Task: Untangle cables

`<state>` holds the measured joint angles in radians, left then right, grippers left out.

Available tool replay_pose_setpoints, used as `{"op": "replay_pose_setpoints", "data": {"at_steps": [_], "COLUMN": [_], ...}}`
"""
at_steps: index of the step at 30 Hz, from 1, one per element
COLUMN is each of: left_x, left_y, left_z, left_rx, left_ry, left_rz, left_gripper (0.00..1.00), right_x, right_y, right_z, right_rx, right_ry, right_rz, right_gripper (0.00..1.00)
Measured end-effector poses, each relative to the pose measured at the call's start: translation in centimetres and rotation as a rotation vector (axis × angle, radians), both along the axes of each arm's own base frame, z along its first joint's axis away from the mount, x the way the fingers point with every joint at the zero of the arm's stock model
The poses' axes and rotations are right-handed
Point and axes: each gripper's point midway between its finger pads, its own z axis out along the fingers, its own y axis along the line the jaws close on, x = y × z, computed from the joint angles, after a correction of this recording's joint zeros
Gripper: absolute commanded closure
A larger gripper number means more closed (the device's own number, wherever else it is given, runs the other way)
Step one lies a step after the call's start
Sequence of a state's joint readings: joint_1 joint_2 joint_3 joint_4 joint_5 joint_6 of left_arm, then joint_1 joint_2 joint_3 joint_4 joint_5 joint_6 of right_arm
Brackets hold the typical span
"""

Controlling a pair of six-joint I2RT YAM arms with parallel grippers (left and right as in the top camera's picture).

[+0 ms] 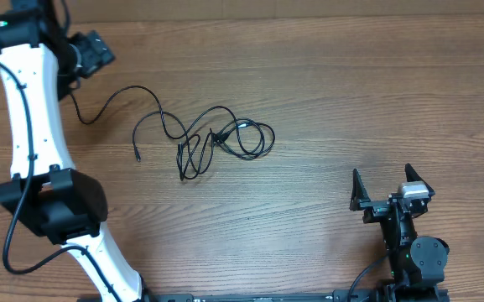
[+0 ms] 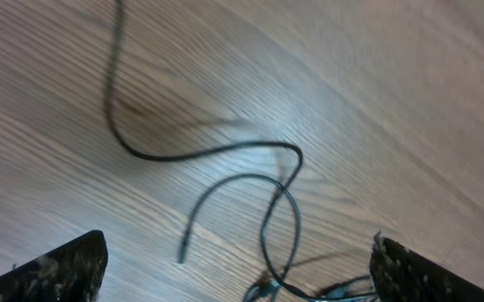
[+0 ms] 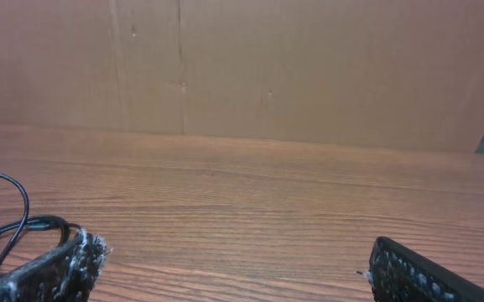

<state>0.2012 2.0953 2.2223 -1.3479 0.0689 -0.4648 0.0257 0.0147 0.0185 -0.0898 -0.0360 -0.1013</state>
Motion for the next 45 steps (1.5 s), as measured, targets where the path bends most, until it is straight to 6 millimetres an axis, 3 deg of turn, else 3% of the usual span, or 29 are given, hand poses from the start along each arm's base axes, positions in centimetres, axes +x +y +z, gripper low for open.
{"op": "replay_pose_setpoints", "data": {"at_steps": [5,8,16,24,26,27,29,31,34,41,45], "left_x": [-0.1,-0.2,-0.2,-0.5,-0.6,-0.7,-0.9,-1.2,-1.5,-1.1,-0.8], "left_y": [-4.3,-6.3,-10.8,-13.6,-14.1,-14.3,-14.6,-14.7,-14.6,-14.1,-12.4], "left_z": [-5.5,-7.3,-8.0,-9.3,-10.4,-11.2,-12.9,-14.1,-15.5,-15.7,-15.7], "left_rx": [-0.020,-0.005,0.008,0.024,0.028,0.028,0.027,0.027,0.029,0.055,0.139], "left_ry": [0.136,0.182,0.199,0.230,0.256,0.277,0.317,0.351,0.386,0.375,0.371], "left_rz": [-0.080,-0.122,-0.218,-0.281,-0.292,-0.297,-0.297,-0.298,-0.295,-0.265,-0.210], "left_gripper": [0.00,0.01,0.00,0.00,0.01,0.11,0.16,0.15,0.04,0.00,0.02], "right_x": [0.0,0.0,0.0,0.0,0.0,0.0,0.0,0.0,0.0,0.0,0.0], "right_y": [0.0,0.0,0.0,0.0,0.0,0.0,0.0,0.0,0.0,0.0,0.0], "right_z": [0.0,0.0,0.0,0.0,0.0,0.0,0.0,0.0,0.0,0.0,0.0], "right_rx": [0.000,0.000,0.000,0.000,0.000,0.000,0.000,0.000,-0.001,-0.001,0.000], "right_ry": [0.000,0.000,-0.001,0.000,0.000,0.000,0.000,0.000,-0.001,-0.001,0.000], "right_rz": [0.000,0.000,0.000,0.000,0.000,0.000,0.000,0.000,0.000,0.000,0.000], "right_gripper": [0.00,0.00,0.00,0.00,0.00,0.00,0.00,0.00,0.00,0.00,0.00]}}
